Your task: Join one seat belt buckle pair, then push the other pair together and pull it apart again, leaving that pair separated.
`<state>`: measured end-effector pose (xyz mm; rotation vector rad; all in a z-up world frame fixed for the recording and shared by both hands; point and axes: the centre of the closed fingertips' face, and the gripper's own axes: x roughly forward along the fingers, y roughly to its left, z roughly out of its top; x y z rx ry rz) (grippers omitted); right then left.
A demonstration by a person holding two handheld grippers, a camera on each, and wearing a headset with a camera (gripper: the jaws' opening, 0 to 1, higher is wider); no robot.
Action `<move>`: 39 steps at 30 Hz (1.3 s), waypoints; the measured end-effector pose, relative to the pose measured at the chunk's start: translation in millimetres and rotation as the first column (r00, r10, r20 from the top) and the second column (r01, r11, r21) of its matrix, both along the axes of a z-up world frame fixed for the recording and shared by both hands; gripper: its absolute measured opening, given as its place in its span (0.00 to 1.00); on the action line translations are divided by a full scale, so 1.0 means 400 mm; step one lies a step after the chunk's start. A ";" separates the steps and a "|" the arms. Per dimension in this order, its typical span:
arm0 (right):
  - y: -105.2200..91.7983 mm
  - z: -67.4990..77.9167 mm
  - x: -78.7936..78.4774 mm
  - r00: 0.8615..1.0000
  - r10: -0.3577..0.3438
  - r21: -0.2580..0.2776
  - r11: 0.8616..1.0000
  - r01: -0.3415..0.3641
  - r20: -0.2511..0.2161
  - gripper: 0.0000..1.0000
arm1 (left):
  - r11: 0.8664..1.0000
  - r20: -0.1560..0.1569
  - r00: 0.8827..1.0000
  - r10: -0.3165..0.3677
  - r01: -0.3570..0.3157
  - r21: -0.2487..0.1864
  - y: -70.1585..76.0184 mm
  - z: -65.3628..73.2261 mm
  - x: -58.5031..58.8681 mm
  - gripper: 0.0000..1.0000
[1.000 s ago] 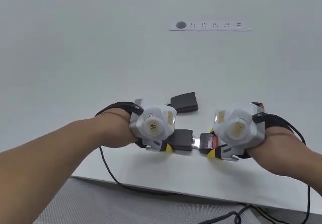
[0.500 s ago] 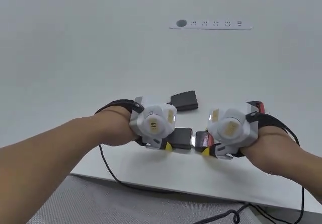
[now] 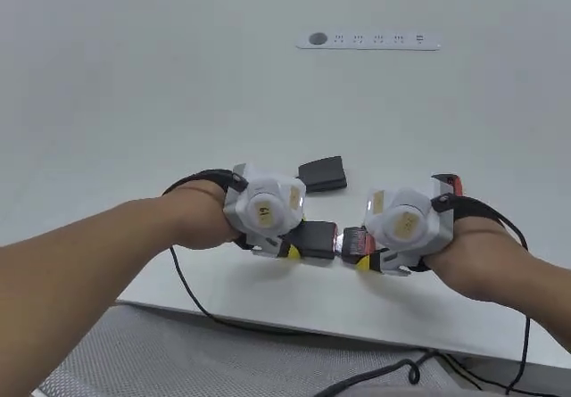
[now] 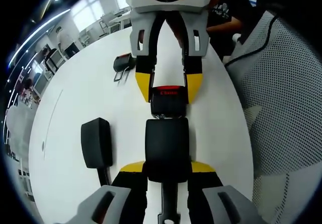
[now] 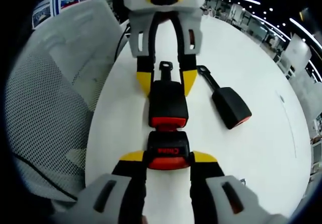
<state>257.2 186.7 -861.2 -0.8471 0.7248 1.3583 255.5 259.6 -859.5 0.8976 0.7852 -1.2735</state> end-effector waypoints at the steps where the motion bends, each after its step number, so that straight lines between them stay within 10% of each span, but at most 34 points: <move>1: 0.001 0.000 0.004 1.000 -0.003 -0.001 1.000 0.003 -0.003 0.32 | 1.000 0.002 1.000 -0.002 0.002 0.001 0.001 0.000 0.000 0.30; 39: -0.004 0.005 -0.015 0.997 -0.034 0.034 0.999 0.036 -0.064 0.35 | 0.998 -0.019 0.998 0.065 -0.065 0.007 0.001 0.007 0.003 0.33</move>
